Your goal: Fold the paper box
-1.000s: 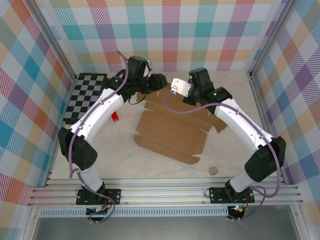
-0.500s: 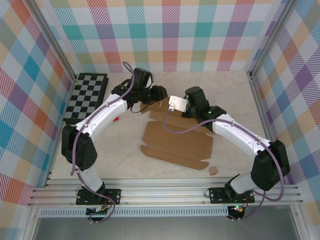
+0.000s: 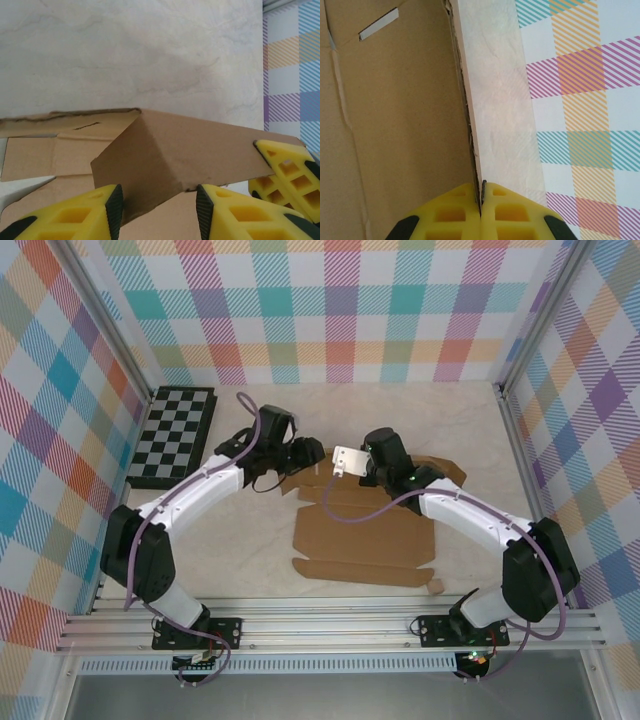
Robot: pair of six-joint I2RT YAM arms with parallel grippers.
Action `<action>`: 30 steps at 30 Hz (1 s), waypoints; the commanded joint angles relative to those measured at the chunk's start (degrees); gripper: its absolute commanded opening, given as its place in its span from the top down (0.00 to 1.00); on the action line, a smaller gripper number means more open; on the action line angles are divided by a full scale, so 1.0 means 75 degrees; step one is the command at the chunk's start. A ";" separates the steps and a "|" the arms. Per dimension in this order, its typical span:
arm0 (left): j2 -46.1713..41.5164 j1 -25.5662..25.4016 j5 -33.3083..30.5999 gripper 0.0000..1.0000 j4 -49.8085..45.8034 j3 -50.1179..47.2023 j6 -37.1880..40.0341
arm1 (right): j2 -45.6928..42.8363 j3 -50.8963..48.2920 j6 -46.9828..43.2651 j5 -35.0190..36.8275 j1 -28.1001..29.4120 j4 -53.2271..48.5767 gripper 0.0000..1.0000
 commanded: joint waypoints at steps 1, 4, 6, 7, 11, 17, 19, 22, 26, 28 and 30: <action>-0.0710 -0.0073 -0.0224 0.53 0.0123 -0.0297 -0.0299 | -0.0021 -0.0107 0.0149 0.0084 0.0033 0.0695 1.00; -0.1227 -0.0070 -0.0529 0.53 0.0015 -0.0495 -0.0295 | -0.0115 -0.0251 0.0192 0.0151 0.0028 0.0755 1.00; -0.1434 -0.0053 -0.0810 0.53 -0.0227 -0.0538 -0.0268 | -0.0194 -0.0364 0.0228 0.0190 0.0033 0.0821 1.00; -0.1485 -0.0019 -0.0872 0.52 -0.0287 -0.0531 -0.0242 | -0.0232 -0.0417 0.0241 0.0202 0.0033 0.0850 1.00; -0.1244 0.0103 -0.0572 0.32 -0.0262 -0.0127 -0.0372 | -0.0398 -0.0689 0.0128 0.0233 0.0089 0.1117 1.00; -0.0425 0.0103 -0.0138 0.27 -0.0340 0.0565 -0.0462 | -0.0544 -0.0989 -0.0071 0.0336 0.0194 0.1499 1.00; -0.0263 0.0103 -0.0115 0.29 -0.0233 0.0586 -0.0566 | -0.0532 -0.1124 -0.0220 0.0463 0.0270 0.1712 1.00; -0.0012 0.0085 -0.0024 0.32 0.0001 0.0618 -0.0754 | -0.0544 -0.1293 -0.0276 0.0536 0.0337 0.1965 1.00; 0.0205 0.0044 -0.0040 0.40 -0.0034 0.0642 -0.0781 | -0.0532 -0.1322 -0.0222 0.0578 0.0414 0.1978 1.00; 0.0209 0.0024 -0.0050 0.47 0.0009 0.0505 -0.0840 | -0.0530 -0.1351 -0.0236 0.0618 0.0451 0.1990 1.00; 0.0157 -0.0023 -0.0027 0.55 0.0147 0.0281 -0.0944 | -0.0532 -0.1391 -0.0240 0.0687 0.0489 0.2023 1.00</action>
